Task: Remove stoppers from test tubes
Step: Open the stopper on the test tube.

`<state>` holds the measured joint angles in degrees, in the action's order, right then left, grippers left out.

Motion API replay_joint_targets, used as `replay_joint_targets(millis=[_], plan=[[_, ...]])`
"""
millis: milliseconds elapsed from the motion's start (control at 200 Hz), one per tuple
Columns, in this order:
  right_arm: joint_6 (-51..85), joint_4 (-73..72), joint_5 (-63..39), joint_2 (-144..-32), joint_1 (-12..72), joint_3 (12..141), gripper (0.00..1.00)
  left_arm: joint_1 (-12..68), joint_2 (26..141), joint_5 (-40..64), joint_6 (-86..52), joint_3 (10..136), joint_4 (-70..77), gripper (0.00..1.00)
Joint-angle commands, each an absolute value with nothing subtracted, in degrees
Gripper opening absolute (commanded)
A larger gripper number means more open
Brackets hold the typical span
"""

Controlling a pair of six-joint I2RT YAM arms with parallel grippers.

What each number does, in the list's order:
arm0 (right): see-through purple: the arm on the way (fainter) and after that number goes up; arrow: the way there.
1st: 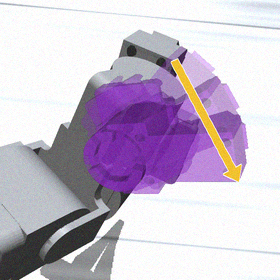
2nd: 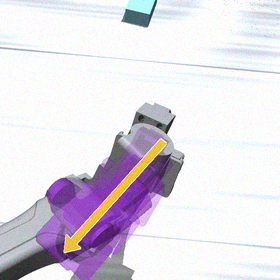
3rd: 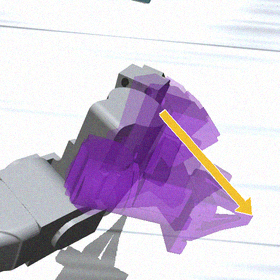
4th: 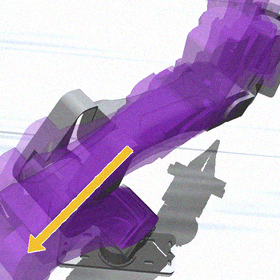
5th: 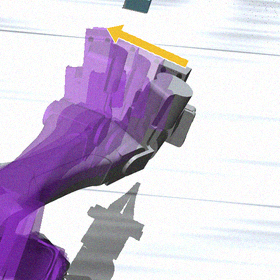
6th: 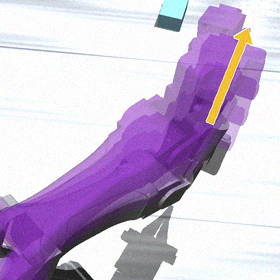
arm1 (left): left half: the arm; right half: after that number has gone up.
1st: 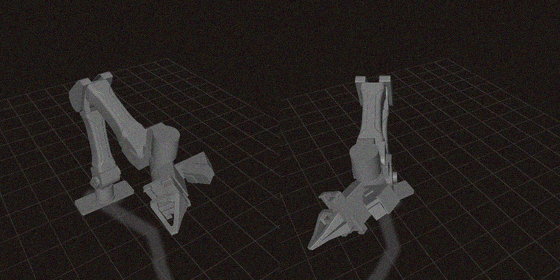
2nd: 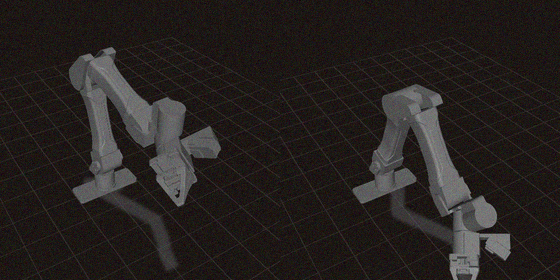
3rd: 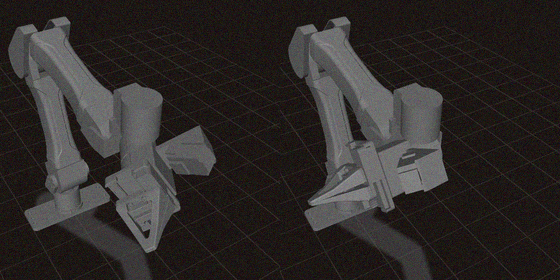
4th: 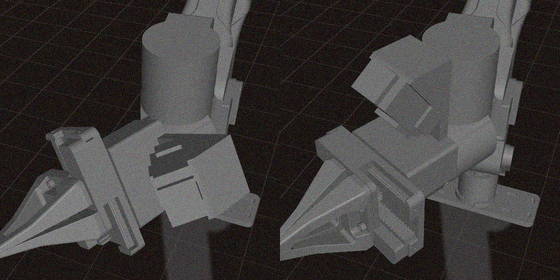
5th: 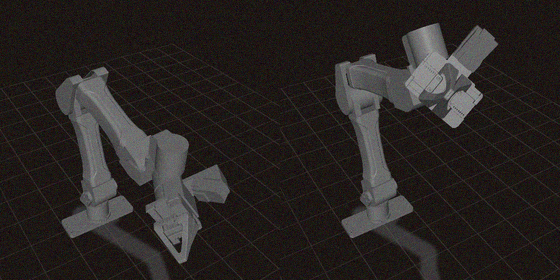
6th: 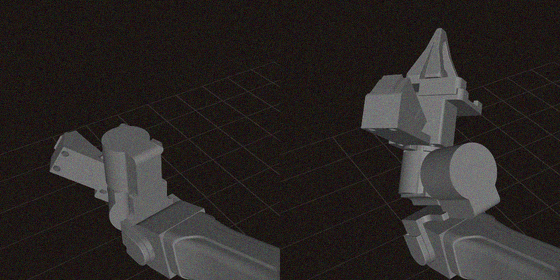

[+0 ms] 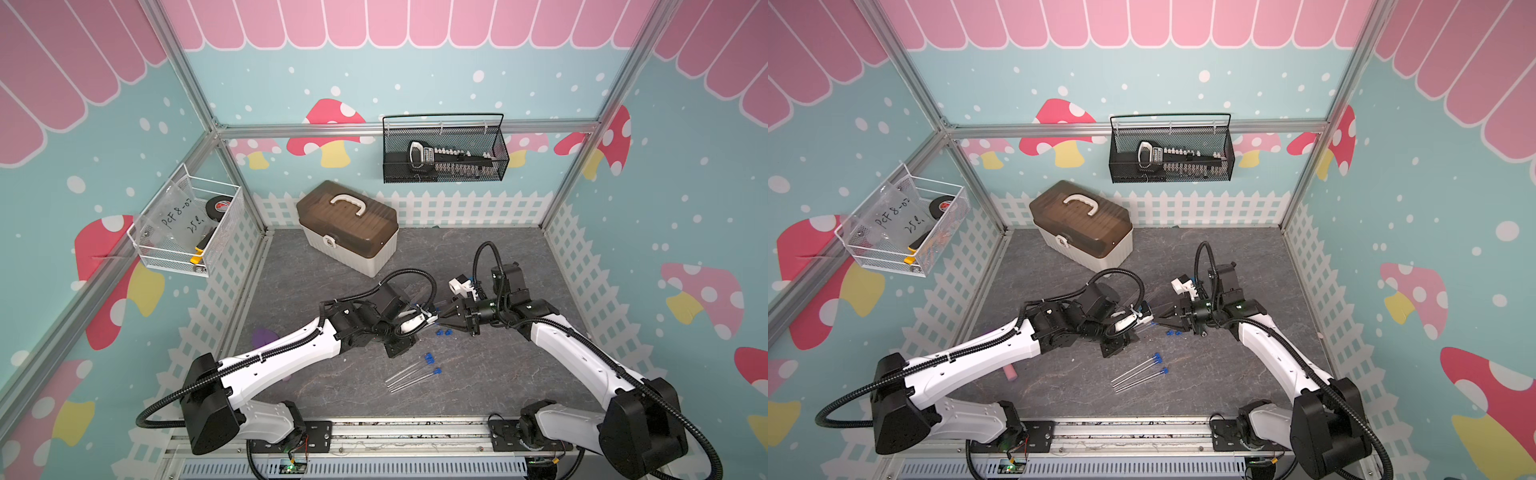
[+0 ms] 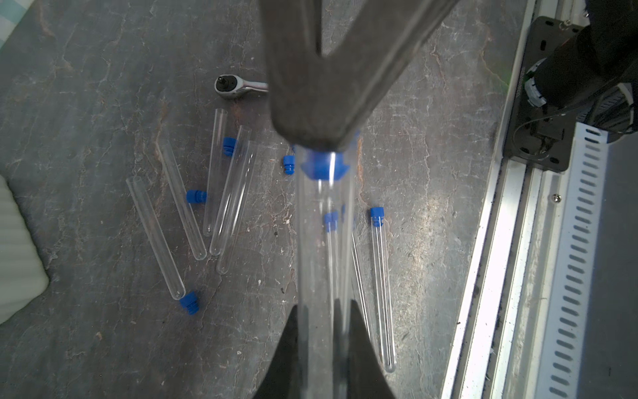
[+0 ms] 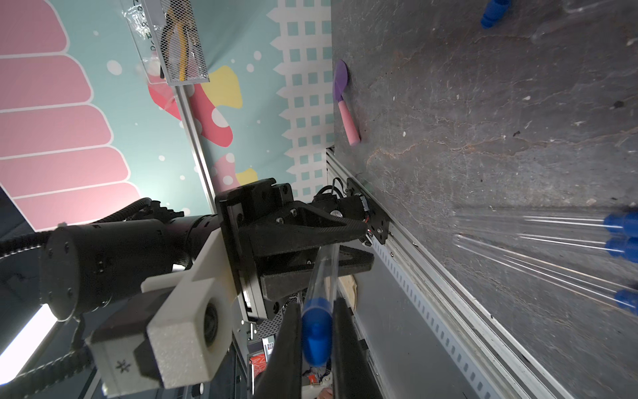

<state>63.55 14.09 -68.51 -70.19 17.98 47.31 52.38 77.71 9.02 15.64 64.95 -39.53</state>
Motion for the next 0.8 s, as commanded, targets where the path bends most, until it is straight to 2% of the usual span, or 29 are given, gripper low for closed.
replay_joint_targets(millis=[0, 95, 200, 275, 480, 645, 710, 795], plan=[[69.9, 6.2, -68.8, -69.0, 15.7, 47.0, 0.0, 51.6, 75.8, 7.8, 16.4, 62.5, -48.3, 0.0], [68.0, 11.2, -69.1, -69.2, 15.8, 47.9, 0.0, 51.5, 75.7, 6.8, 17.0, 62.1, -48.6, 0.0], [40.4, 44.0, -62.7, -71.9, 16.1, 59.4, 0.0, 50.5, 75.1, 5.0, 18.5, 62.3, -49.8, 0.0], [28.2, 57.1, -56.6, -73.8, 16.3, 63.8, 0.0, 49.7, 74.6, 4.4, 19.2, 62.1, -50.1, 0.0], [19.9, 61.4, -56.6, -71.0, 16.3, 62.9, 0.0, 48.5, 73.3, 1.3, 21.9, 60.2, -51.0, 0.0], [20.6, 60.0, -56.9, -70.5, 16.3, 61.3, 0.0, 46.6, 72.7, 0.5, 23.9, 59.9, -50.4, 0.0], [21.1, 60.2, -54.1, -72.2, 16.4, 61.0, 0.0, 46.7, 73.5, -0.1, 23.3, 59.9, -49.4, 0.0], [22.0, 61.1, -44.5, -76.3, 16.4, 60.3, 0.0, 46.9, 75.3, -0.5, 19.5, 59.0, -46.7, 0.0]])
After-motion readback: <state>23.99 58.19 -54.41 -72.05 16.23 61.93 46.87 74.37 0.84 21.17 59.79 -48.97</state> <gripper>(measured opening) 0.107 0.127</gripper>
